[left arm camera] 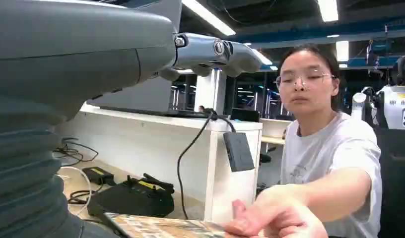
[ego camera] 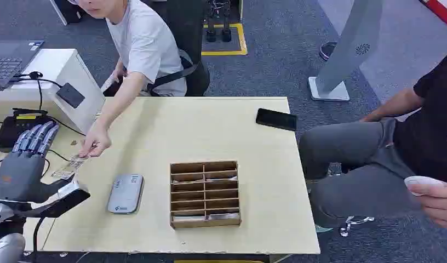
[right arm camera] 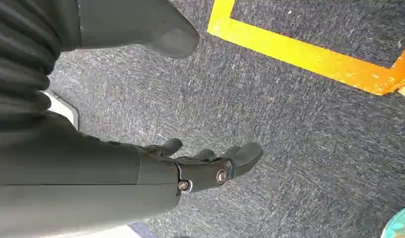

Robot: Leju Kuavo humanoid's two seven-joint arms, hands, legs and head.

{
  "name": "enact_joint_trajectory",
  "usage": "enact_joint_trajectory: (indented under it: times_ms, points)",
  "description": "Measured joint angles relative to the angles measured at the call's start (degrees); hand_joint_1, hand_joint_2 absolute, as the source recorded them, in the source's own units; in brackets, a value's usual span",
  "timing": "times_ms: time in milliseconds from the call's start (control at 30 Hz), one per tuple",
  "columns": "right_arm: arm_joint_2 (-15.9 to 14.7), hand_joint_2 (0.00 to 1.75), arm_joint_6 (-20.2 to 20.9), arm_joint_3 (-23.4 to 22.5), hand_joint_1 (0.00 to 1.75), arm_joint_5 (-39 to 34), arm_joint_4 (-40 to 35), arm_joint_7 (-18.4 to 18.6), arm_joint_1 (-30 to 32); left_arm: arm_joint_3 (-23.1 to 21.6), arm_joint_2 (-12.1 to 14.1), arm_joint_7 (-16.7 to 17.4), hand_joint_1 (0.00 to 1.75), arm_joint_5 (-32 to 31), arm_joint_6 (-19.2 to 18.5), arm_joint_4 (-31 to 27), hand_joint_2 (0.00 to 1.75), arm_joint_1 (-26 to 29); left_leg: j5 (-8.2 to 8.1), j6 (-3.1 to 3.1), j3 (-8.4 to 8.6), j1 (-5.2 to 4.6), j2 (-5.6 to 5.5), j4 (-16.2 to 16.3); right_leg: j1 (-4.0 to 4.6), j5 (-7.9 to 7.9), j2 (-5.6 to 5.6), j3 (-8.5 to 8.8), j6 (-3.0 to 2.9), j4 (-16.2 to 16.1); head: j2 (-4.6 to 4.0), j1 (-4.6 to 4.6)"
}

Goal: Pass the card to the sensor for recognition and then transmit it.

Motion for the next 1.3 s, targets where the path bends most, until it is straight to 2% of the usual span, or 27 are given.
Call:
enact_joint_trajectory:
  times_ms: [133,167,200,400,700,833,933,1000,1133,1200,1300]
  points:
    - [0.00,1.75,0.00,0.00,0.00,0.00,0.00,0.00,0.00,0.02,0.00,0.00,0.00,0.07,0.02,0.02,1.75,-0.01,0.00,0.00,0.00,0.00,0.00,0.00,0.00,0.00,0.00,0.00,0.00,0.00,0.00,-0.02]
    - [0.00,1.75,0.00,0.00,0.00,0.00,0.00,0.00,0.00,0.00,0.00,0.00,1.68,0.13,0.00,0.02,1.75,-0.04,0.00,0.00,0.00,0.00,0.00,0.00,0.00,0.00,0.00,0.00,0.00,0.00,0.00,-0.02]
    - [0.00,1.75,0.00,0.00,0.00,-0.02,0.00,0.00,0.00,0.00,0.00,-0.02,1.75,0.28,-0.04,0.04,1.75,-0.08,0.00,0.00,0.00,0.00,0.00,0.00,0.00,0.00,0.00,0.00,0.00,0.00,0.00,-0.02]
    - [0.00,1.75,-0.07,0.00,0.00,0.00,0.00,-0.26,-0.06,0.00,0.02,-0.09,1.75,1.77,-1.64,0.39,1.75,-0.24,0.00,0.00,0.00,0.00,0.00,0.00,0.00,0.00,0.01,-0.01,0.00,0.00,0.00,-0.02]
    - [0.02,1.75,-0.24,0.00,0.00,0.00,0.00,-0.30,-0.11,0.00,0.00,-0.85,1.75,3.64,-1.84,0.39,1.75,-0.58,0.00,0.00,0.00,0.00,0.00,0.00,0.00,0.00,0.01,0.00,0.00,0.00,0.00,-0.02]
    - [0.02,1.75,-0.48,0.00,0.00,0.00,0.00,-0.63,-0.14,0.02,-0.45,-4.80,1.75,9.39,-1.66,0.39,1.75,-0.53,0.00,0.00,0.00,0.00,0.00,0.00,0.00,0.00,0.00,0.01,0.00,0.00,0.00,-0.02]
    - [0.02,1.75,-0.52,0.02,0.00,0.00,0.00,-0.76,-0.18,0.02,-0.90,-5.73,1.75,11.48,-2.30,0.37,1.75,-0.51,0.00,0.00,0.00,0.00,0.00,0.00,0.00,0.00,0.00,0.01,0.00,0.00,0.00,0.00]
    - [0.02,1.75,-0.55,0.04,0.00,0.00,0.00,-0.74,-0.20,0.02,-1.38,-5.35,1.75,15.13,-5.49,0.37,1.75,-0.67,0.00,0.00,0.01,0.00,0.00,0.00,0.00,0.00,0.00,0.00,0.00,0.00,0.00,-0.02]
    - [0.02,1.75,-0.55,0.04,0.00,0.00,-0.02,-0.74,-0.30,0.02,-3.85,-1.91,1.75,26.62,-13.67,0.37,1.75,-1.86,0.00,0.00,0.01,0.00,-0.01,0.01,0.00,0.03,-0.01,0.02,0.01,0.00,0.00,0.00]
    - [0.02,1.75,-0.57,0.04,0.00,0.00,-0.02,-0.74,-0.30,0.02,-4.83,-0.06,1.75,30.28,-15.92,0.39,1.75,-2.28,0.00,0.00,0.02,0.00,0.02,0.01,0.00,0.03,0.01,0.01,0.01,0.00,0.00,-0.02]
    - [0.02,1.75,-0.74,0.04,0.00,0.00,0.00,-0.76,-0.33,0.02,-5.57,1.95,1.75,32.57,-17.92,0.44,1.75,-2.71,0.00,0.00,0.02,0.00,0.01,0.01,0.00,0.03,0.01,0.00,0.01,0.00,0.00,-0.02]
